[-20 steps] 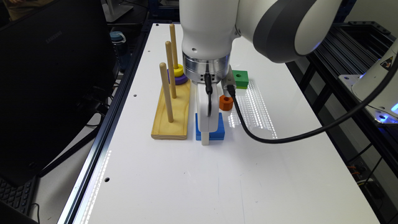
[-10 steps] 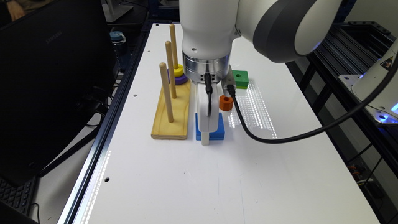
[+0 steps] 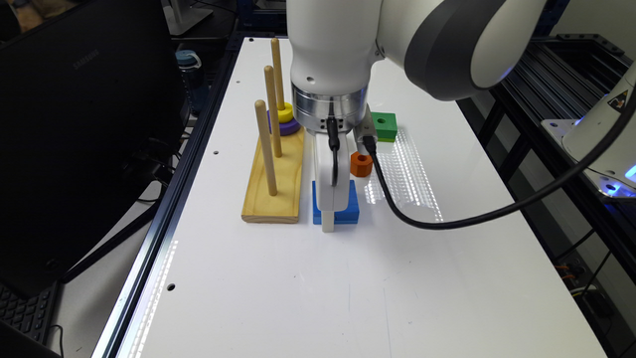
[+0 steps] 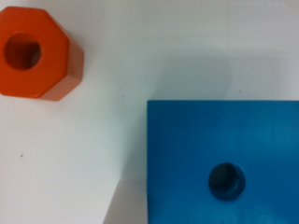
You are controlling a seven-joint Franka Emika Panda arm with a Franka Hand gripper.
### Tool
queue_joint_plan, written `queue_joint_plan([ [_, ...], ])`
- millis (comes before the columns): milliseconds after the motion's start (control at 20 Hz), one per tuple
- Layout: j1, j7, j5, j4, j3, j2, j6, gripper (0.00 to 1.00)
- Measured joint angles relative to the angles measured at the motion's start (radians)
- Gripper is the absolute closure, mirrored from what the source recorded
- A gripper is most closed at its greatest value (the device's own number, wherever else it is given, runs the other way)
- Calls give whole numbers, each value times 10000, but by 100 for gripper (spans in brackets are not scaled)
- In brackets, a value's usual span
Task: Pick up blue block.
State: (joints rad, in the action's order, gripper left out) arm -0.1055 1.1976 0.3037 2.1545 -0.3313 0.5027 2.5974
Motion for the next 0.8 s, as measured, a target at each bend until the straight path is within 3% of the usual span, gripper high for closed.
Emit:
queue_joint_plan([
  [50,0,0,0,0,0,0,0,0],
  [100,0,0,0,0,0,0,0,100],
  [800,-6,0,-4,7,-13,-61,-4,100],
])
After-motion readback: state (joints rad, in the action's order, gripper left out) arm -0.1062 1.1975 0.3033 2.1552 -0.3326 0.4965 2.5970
